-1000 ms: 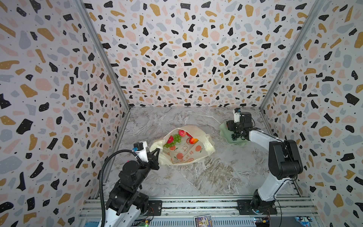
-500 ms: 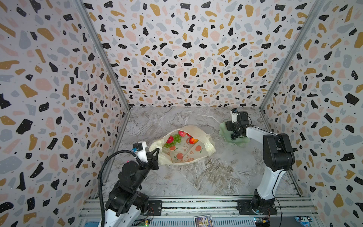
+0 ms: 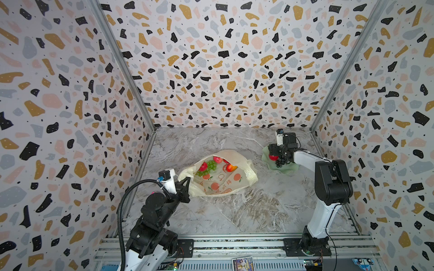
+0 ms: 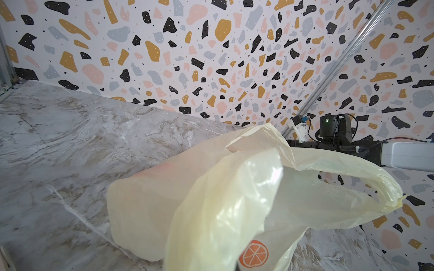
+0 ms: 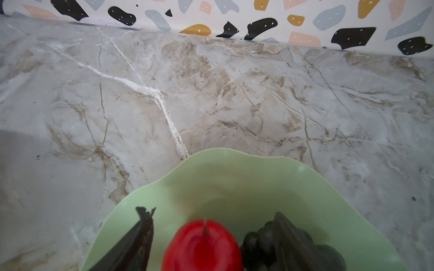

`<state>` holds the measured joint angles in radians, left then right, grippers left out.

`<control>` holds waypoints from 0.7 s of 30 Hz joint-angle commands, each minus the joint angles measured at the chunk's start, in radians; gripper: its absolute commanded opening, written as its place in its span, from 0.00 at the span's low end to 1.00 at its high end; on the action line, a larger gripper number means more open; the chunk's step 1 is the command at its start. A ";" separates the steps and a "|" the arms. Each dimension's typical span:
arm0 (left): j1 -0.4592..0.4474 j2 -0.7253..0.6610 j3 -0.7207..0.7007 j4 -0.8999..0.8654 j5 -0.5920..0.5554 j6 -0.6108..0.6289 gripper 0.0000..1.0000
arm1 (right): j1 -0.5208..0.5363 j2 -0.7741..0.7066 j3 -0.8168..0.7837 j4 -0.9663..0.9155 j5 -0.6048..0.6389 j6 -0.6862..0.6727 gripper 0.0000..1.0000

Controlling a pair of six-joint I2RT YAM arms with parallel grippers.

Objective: Take fruits out of the plastic bag
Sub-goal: Place the fake fruit on the plate.

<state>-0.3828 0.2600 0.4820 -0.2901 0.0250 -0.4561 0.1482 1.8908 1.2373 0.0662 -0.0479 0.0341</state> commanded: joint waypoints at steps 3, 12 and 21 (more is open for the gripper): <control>-0.004 -0.006 -0.011 0.037 0.006 0.015 0.00 | 0.006 -0.078 0.035 -0.027 0.010 -0.010 0.81; -0.004 -0.007 -0.011 0.037 0.006 0.015 0.00 | 0.006 -0.115 0.048 -0.046 -0.021 -0.003 0.81; -0.003 -0.027 -0.008 0.045 0.072 0.028 0.00 | 0.077 -0.286 0.052 -0.113 -0.146 0.051 0.74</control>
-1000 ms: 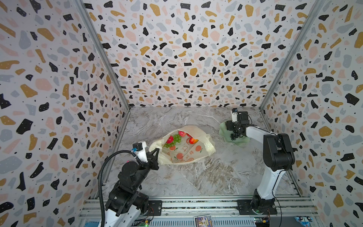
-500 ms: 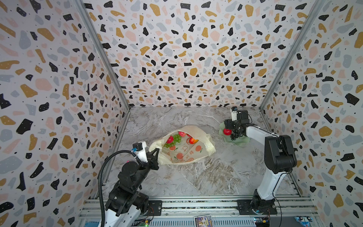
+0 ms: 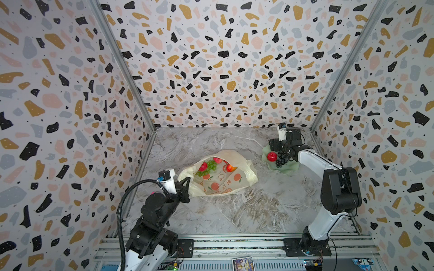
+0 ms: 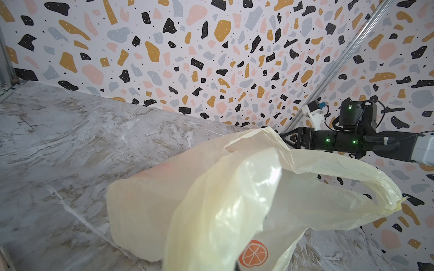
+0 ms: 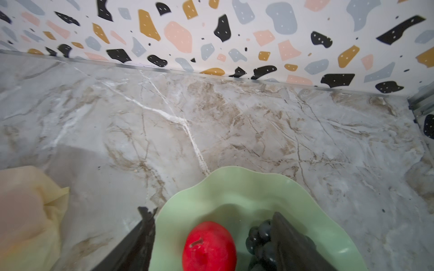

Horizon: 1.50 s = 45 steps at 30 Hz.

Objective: Take fruits out of the plastic bag
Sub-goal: Place the fake fruit on the plate, then take out the fake fruit from the plastic bag.

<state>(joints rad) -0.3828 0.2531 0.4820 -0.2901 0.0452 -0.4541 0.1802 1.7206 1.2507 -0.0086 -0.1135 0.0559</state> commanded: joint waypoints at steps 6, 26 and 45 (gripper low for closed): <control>-0.004 -0.035 0.042 -0.010 0.110 -0.011 0.00 | 0.279 -0.370 -0.002 -0.038 -0.158 -0.052 0.65; -0.004 -0.160 0.035 -0.308 0.086 -0.127 0.00 | 0.938 -0.265 -0.168 0.128 -0.136 -0.458 0.38; -0.004 -0.166 0.027 -0.319 0.067 -0.139 0.00 | 0.791 0.125 -0.055 0.328 -0.039 -0.252 0.62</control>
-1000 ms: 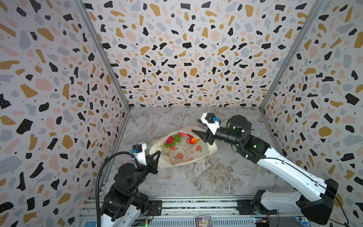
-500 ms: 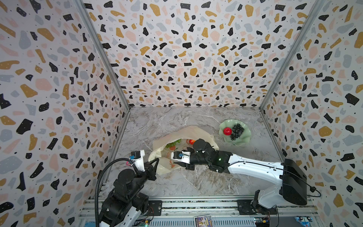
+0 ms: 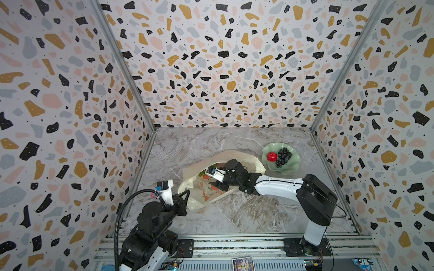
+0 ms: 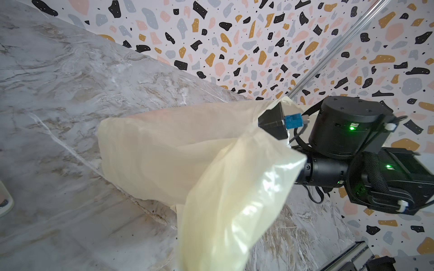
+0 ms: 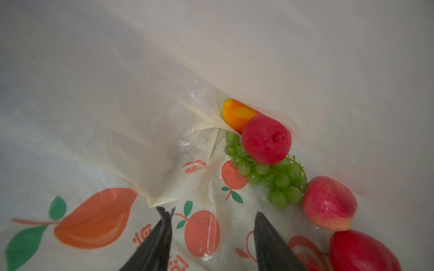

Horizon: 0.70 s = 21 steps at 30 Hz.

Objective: Take fruits out of the plastic bag
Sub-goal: Take out the fake fruit from the plastic bag.

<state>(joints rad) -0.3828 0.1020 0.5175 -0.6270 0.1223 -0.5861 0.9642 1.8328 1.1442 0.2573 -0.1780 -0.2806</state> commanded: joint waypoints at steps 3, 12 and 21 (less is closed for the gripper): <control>-0.003 -0.013 -0.010 0.023 -0.012 -0.009 0.00 | 0.011 0.062 0.066 0.103 0.068 0.140 0.66; -0.004 -0.009 -0.013 0.026 -0.009 -0.008 0.00 | 0.008 0.174 0.114 0.247 0.109 0.291 0.80; -0.003 -0.009 -0.014 0.026 -0.009 -0.009 0.00 | -0.001 0.297 0.203 0.338 0.091 0.466 0.84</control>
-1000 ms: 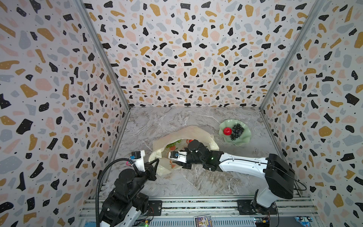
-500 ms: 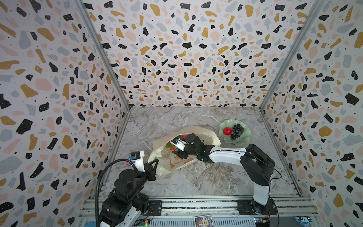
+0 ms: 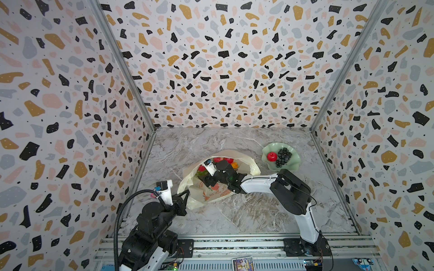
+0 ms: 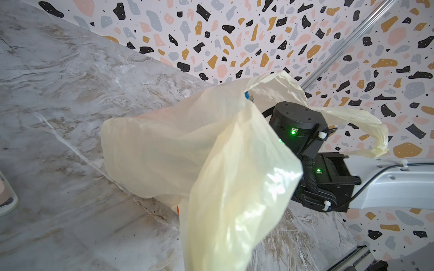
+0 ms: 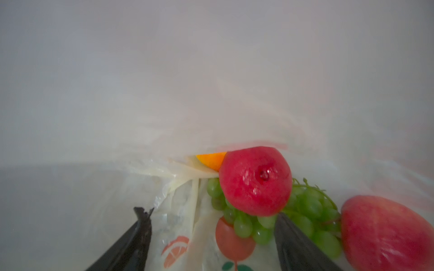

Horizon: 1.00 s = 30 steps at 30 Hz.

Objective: Take fruits out of the plastic bag
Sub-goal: Take out the fake fruit from the plastic bag.

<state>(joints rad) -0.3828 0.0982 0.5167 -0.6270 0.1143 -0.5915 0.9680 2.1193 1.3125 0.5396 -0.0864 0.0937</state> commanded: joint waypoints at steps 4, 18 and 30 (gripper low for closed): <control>-0.004 -0.006 -0.017 0.026 0.003 -0.002 0.00 | -0.011 0.060 0.062 0.103 0.002 0.155 0.84; -0.003 -0.006 -0.021 0.029 0.010 -0.002 0.00 | -0.026 0.170 0.132 0.178 0.020 0.264 0.85; -0.002 -0.006 -0.023 0.031 0.014 -0.001 0.00 | -0.044 0.228 0.197 0.215 -0.023 0.310 0.78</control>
<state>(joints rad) -0.3828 0.0982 0.5053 -0.6266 0.1158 -0.5919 0.9348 2.3550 1.4769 0.7258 -0.0933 0.3775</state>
